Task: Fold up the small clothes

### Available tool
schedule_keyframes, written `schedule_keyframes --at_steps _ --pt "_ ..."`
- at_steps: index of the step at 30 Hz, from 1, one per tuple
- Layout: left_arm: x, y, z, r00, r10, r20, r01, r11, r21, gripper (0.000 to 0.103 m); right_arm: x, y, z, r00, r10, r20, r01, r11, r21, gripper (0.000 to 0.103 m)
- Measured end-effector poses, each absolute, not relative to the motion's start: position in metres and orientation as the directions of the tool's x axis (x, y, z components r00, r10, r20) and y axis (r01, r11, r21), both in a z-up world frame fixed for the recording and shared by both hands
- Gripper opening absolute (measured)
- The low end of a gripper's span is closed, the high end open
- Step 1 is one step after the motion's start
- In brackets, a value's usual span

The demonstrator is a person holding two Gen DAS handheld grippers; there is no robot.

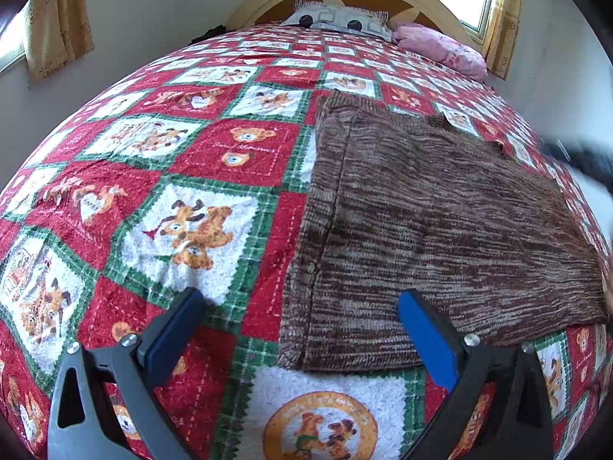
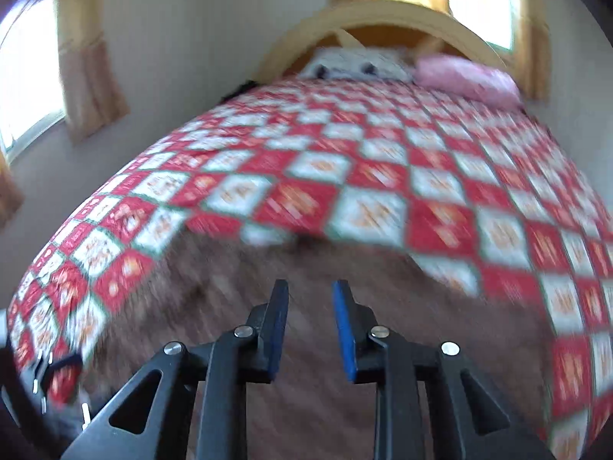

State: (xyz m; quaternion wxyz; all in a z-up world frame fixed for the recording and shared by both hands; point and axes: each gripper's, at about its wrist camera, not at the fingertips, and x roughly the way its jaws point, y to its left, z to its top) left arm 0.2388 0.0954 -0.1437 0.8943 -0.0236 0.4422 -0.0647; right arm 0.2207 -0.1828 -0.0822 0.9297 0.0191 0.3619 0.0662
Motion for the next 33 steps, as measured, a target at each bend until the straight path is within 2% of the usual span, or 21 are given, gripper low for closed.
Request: schedule_keyframes --at_steps 6,10,17,33 --pt "0.239 0.095 -0.145 0.598 -0.131 -0.791 0.096 0.991 -0.092 0.103 0.15 -0.256 -0.135 0.673 -0.063 -0.737 0.06 0.998 -0.03 0.026" --pt "0.239 0.095 -0.145 0.597 -0.13 -0.791 0.097 0.991 -0.09 0.103 0.138 -0.284 -0.145 0.714 0.051 -0.698 0.055 0.99 0.128 0.026" --pt "0.239 0.092 -0.145 0.594 -0.113 -0.797 0.097 0.993 -0.069 0.103 0.139 -0.258 -0.145 0.717 -0.097 -0.69 0.07 0.995 -0.066 0.03" --pt "0.24 0.092 -0.145 0.594 -0.104 -0.798 0.096 0.994 -0.058 0.103 0.135 -0.258 -0.144 0.721 -0.114 -0.683 0.083 0.993 -0.078 0.033"
